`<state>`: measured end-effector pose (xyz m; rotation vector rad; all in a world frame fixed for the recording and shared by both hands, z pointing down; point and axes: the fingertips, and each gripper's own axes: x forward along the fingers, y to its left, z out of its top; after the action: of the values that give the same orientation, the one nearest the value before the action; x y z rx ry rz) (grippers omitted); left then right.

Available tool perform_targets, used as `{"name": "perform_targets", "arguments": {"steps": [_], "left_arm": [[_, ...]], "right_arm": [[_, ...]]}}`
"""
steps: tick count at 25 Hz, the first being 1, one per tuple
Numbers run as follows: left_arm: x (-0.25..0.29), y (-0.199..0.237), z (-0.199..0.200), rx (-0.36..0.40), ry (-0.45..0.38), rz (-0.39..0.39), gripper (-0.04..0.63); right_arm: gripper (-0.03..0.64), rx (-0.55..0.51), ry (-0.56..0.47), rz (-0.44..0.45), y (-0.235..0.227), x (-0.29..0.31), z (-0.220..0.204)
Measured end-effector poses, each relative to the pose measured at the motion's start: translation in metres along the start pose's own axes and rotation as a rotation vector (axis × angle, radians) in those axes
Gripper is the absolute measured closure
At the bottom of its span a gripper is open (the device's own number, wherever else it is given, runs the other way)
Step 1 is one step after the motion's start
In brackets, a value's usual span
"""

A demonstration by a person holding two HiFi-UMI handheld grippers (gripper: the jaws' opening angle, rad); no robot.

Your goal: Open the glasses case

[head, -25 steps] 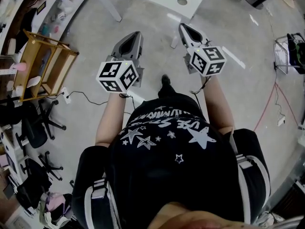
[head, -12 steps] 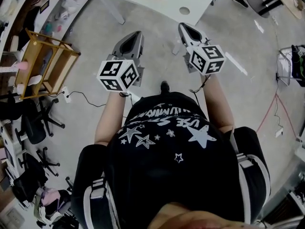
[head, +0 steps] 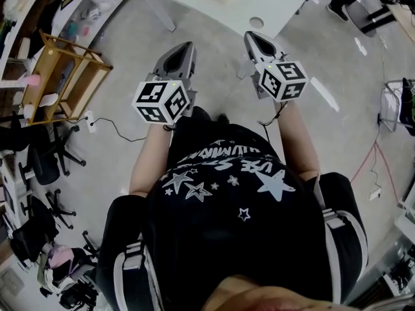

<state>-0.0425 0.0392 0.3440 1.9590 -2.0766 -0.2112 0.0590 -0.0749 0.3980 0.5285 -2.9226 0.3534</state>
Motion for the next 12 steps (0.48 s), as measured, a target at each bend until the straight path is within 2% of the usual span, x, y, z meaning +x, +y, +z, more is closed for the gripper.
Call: {"name": "perform_targets", "arguments": {"steps": [5, 12], "left_arm": [[0.013, 0.009, 0.002, -0.006, -0.002, 0.006, 0.583], [0.052, 0.035, 0.006, -0.014, 0.019, -0.029, 0.583]], "right_arm": [[0.609, 0.010, 0.011, -0.003, -0.010, 0.012, -0.003], [0.609, 0.018, 0.020, -0.046, -0.032, 0.041, 0.000]]}}
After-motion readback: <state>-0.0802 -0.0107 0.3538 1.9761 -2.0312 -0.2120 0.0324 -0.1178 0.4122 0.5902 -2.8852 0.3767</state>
